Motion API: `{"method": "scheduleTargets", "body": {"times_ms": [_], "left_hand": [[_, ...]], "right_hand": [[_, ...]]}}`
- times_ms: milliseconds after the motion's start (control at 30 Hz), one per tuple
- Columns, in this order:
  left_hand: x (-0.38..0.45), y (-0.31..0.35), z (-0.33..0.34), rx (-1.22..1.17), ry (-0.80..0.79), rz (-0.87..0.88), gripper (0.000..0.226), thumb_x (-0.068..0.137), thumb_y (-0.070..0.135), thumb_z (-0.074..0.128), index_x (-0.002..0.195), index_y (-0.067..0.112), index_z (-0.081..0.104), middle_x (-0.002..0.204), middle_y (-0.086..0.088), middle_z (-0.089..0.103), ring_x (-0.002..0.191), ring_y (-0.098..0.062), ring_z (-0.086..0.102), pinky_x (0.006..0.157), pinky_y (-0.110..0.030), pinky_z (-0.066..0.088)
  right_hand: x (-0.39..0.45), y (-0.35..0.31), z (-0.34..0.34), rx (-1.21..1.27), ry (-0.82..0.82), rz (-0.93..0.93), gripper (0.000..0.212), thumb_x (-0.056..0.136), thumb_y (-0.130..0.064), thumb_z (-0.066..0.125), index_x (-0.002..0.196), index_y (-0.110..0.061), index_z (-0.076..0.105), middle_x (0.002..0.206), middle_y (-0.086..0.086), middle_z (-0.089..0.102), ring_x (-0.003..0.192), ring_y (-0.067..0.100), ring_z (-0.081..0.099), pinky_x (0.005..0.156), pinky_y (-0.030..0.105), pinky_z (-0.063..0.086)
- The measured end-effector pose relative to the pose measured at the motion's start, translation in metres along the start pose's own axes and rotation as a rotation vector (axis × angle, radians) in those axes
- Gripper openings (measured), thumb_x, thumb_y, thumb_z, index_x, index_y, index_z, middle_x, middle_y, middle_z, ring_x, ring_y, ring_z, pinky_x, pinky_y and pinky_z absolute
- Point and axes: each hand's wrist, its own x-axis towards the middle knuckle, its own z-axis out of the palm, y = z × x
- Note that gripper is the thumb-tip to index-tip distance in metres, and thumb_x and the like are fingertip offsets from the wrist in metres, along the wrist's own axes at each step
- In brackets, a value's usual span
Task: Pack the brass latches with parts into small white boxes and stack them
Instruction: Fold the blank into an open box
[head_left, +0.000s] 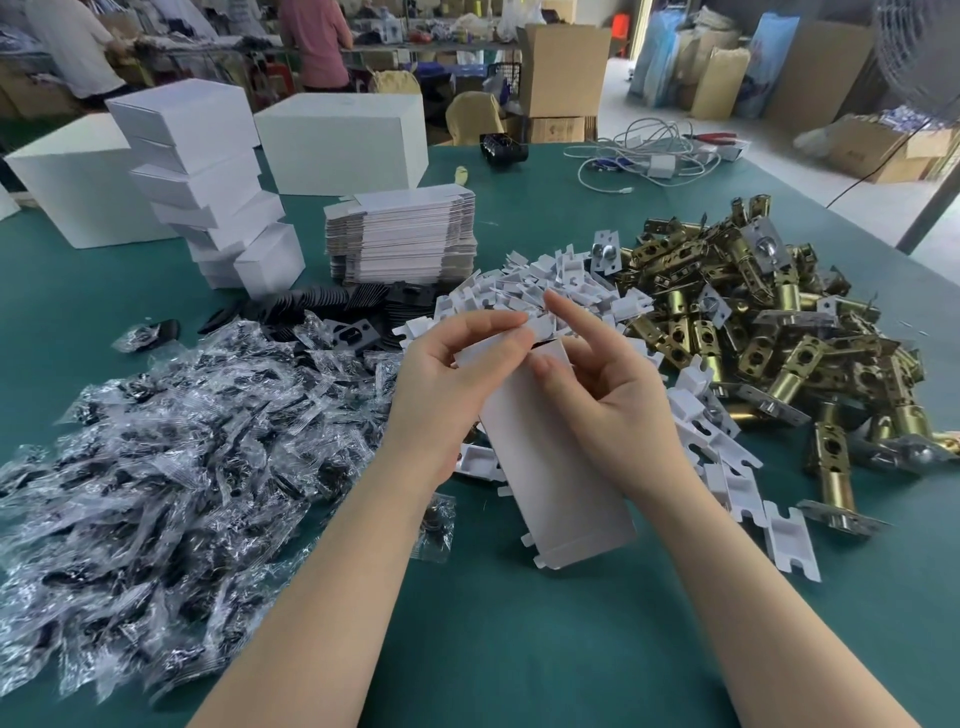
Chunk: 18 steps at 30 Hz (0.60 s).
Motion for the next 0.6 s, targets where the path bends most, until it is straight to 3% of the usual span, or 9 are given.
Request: {"method": "scheduleTargets", "body": {"times_ms": [200,333,500,600], "left_hand": [[0.0011,-0.0017,-0.0011,-0.004,-0.037,0.015,0.016,0.068,0.043,0.077,0.083,0.039,0.079,0.092,0.012,0.076,0.099,-0.007,0.068,0.090,-0.028,0.047],[0.0010,0.0010,-0.0043,-0.021,-0.069,-0.013,0.019,0.069,0.045,0.078,0.087,0.039,0.080,0.091,0.013,0.076,0.091,-0.005,0.069,0.083,-0.029,0.049],[0.0006,0.0054,-0.0073,-0.132,-0.123,-0.170,0.015,0.074,0.034,0.080,0.089,0.033,0.081,0.083,0.008,0.075,0.070,-0.008,0.068,0.057,-0.024,0.052],[0.0006,0.0073,-0.0086,-0.169,-0.146,-0.181,0.023,0.068,0.039,0.083,0.090,0.032,0.082,0.084,0.008,0.075,0.071,-0.007,0.067,0.059,-0.022,0.053]], "right_hand": [[0.0004,-0.0025,-0.0010,0.049,0.013,0.028,0.039,0.097,-0.024,0.061,0.122,-0.053,0.055,0.088,0.028,0.060,0.066,0.015,0.044,0.060,0.020,0.038],[0.0007,-0.0028,-0.0014,0.069,0.018,0.032,0.037,0.097,-0.024,0.061,0.120,-0.052,0.056,0.087,0.025,0.060,0.069,0.016,0.046,0.062,0.022,0.039],[0.0003,-0.0025,-0.0030,0.073,0.023,0.031,0.036,0.096,-0.022,0.061,0.124,-0.045,0.057,0.088,0.018,0.065,0.071,0.009,0.051,0.064,0.019,0.043],[0.0006,-0.0028,-0.0031,0.077,0.025,0.044,0.035,0.097,-0.023,0.060,0.125,-0.043,0.057,0.085,0.015,0.065,0.072,0.007,0.052,0.065,0.017,0.045]]}}
